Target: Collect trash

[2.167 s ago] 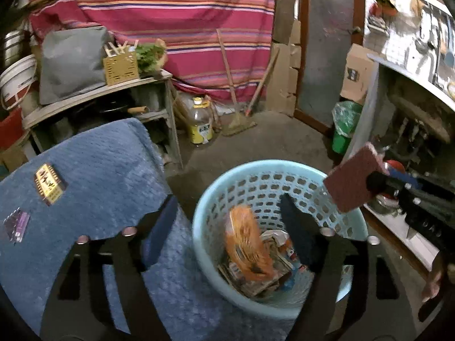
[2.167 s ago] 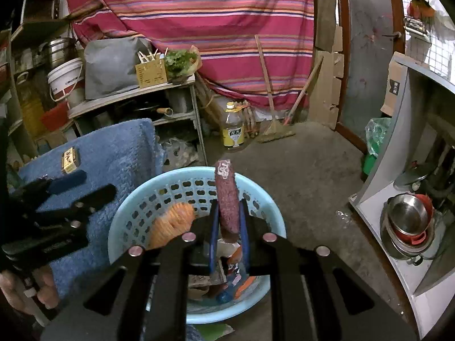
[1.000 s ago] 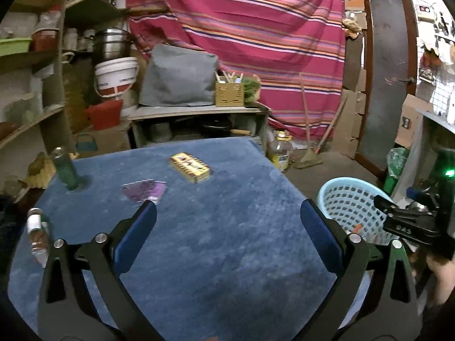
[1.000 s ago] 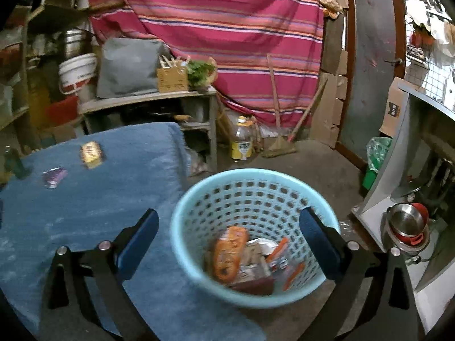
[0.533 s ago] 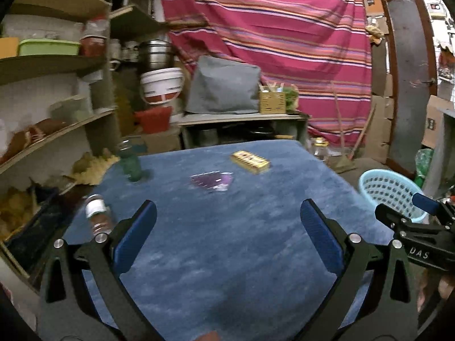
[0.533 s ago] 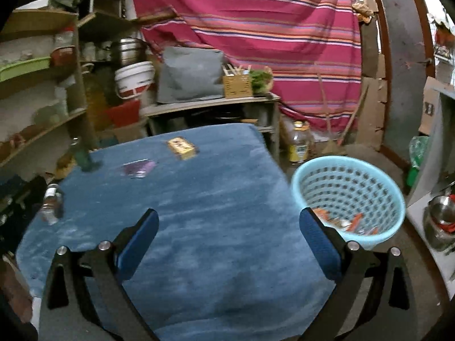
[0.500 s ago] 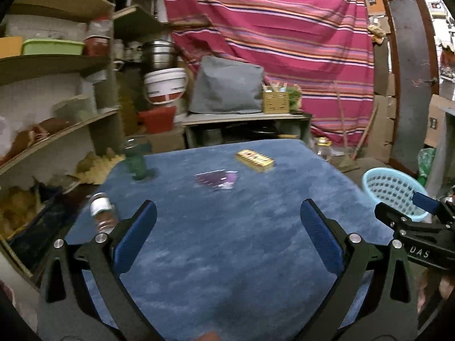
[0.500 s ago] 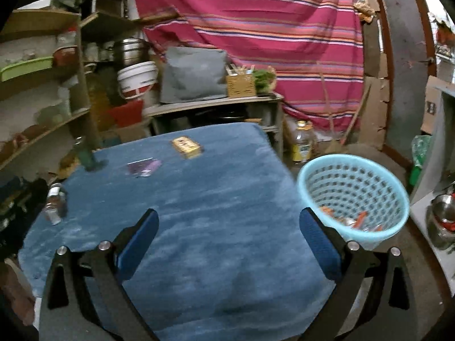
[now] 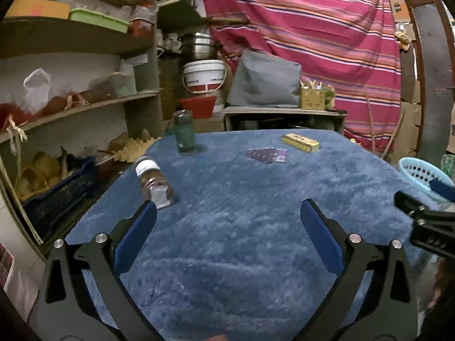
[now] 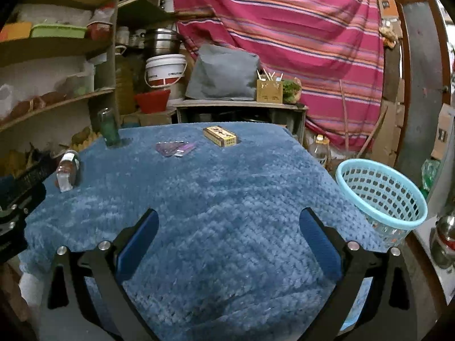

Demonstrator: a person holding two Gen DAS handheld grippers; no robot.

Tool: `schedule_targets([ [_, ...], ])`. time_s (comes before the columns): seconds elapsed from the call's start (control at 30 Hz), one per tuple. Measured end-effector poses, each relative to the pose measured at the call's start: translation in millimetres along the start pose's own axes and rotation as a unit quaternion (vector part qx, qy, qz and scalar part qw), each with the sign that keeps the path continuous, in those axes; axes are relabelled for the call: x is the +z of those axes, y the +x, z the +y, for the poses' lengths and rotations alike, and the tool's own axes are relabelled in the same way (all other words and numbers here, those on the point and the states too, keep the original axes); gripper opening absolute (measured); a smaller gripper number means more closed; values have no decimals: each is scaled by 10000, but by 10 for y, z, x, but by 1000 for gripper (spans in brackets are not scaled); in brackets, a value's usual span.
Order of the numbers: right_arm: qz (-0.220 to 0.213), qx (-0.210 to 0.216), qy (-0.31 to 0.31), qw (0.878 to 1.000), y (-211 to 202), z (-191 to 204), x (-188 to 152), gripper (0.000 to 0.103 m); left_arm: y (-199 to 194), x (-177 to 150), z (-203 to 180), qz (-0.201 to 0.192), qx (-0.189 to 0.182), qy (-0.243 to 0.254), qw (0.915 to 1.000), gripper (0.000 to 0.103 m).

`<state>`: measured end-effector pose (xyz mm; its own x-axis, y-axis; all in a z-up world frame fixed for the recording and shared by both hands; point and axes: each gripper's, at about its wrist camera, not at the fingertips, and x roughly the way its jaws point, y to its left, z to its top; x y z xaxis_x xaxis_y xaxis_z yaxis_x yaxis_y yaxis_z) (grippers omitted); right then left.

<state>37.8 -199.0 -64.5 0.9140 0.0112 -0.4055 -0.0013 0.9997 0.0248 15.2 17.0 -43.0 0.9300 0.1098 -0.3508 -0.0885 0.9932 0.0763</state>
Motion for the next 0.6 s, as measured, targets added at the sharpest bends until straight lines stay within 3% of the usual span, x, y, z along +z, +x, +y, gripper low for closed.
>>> schedule_targets([
  [0.6, 78, -233, 370, 9990, -150, -146, 57, 97, -31, 75, -126, 295, -456, -61, 9985, 98],
])
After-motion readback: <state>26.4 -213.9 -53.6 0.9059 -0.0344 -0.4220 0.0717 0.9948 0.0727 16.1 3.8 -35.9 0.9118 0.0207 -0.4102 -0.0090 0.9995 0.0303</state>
